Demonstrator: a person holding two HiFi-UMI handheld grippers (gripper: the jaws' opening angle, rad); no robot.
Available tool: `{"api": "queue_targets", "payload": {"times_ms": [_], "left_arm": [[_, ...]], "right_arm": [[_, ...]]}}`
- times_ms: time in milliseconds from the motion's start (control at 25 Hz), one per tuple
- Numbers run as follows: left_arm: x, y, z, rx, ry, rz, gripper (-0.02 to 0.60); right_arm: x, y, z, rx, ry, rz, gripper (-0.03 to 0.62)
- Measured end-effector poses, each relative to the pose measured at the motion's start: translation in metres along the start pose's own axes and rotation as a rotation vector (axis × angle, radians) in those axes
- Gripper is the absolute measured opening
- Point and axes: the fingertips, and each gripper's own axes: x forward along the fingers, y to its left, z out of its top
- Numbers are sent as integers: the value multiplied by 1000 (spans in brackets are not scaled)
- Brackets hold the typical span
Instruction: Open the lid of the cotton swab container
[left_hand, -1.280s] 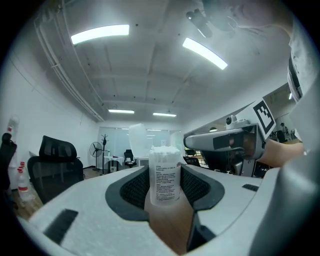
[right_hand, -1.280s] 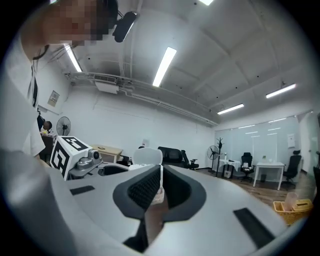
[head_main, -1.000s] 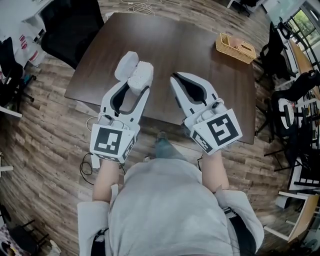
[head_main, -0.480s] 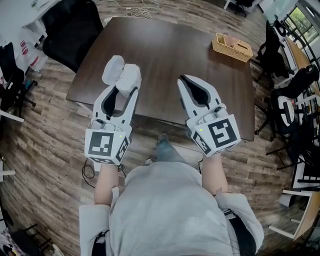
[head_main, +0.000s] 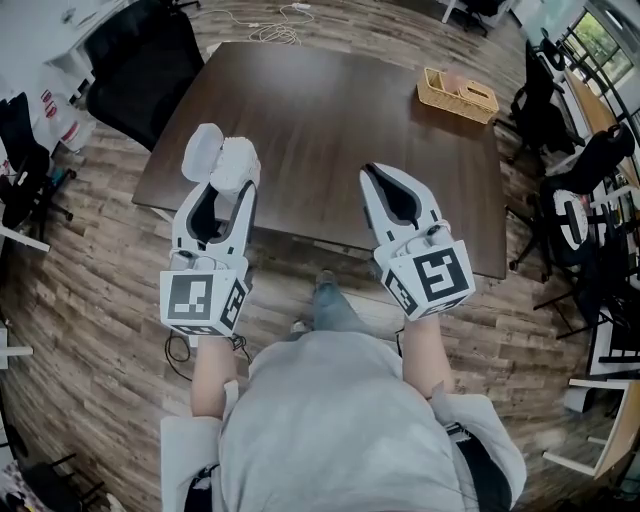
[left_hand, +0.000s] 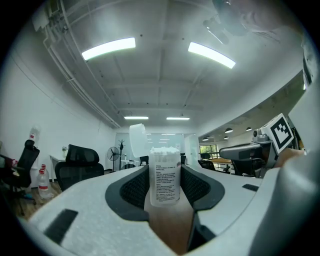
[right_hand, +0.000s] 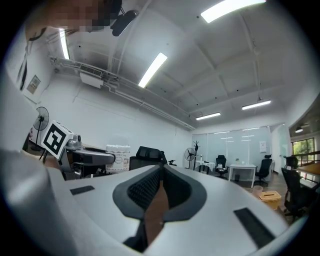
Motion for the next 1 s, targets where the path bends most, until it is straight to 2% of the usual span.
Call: {"api": "queue_targets", "payload": {"times_ms": [360, 1000], "left_arm": [[-16, -5, 1, -8, -1, 16, 187], [-20, -12, 1, -17, -6, 2, 187]], "right_arm": [[-15, 4, -1, 11, -9, -26, 23], [-18, 11, 2, 14, -16, -20, 23]]}}
